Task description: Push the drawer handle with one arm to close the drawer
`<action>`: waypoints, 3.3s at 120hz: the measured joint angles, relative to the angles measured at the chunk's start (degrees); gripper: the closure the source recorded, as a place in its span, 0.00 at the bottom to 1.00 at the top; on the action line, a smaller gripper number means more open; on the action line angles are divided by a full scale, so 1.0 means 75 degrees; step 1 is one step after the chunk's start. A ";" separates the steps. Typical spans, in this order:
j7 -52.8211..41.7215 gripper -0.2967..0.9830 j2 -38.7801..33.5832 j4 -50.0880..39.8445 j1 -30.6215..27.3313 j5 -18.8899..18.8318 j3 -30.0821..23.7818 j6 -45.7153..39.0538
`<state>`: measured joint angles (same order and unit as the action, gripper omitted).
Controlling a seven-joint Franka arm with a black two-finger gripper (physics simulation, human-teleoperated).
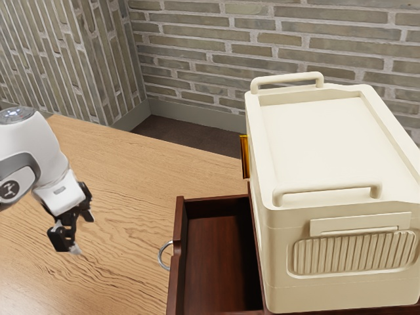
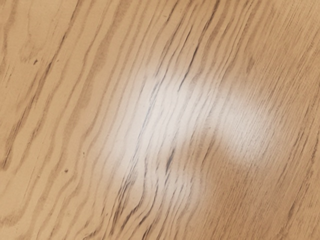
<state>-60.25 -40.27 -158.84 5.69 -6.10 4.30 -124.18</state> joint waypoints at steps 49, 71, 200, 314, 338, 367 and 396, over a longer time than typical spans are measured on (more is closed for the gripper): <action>-0.3139 0.25 0.0489 -0.0012 0.0319 0.2252 0.0064 -0.0244; -0.2961 0.25 0.0573 -0.0010 0.0345 0.1527 0.0080 -0.0575; -0.0705 0.81 0.1034 0.0219 0.1445 0.2920 -0.0101 -0.1000; 0.1050 0.85 0.2503 0.1095 0.2030 0.3043 -0.0512 -0.1272; 0.1291 0.85 0.2737 0.1374 0.2318 0.3044 -0.0514 -0.1416; 0.1533 0.85 0.3230 0.1827 0.2655 0.3074 -0.0518 -0.1562; 0.1694 0.85 0.3886 0.2444 0.2932 0.3185 -0.0515 -0.1658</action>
<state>-47.54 -11.12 -140.51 27.68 17.79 0.44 -136.62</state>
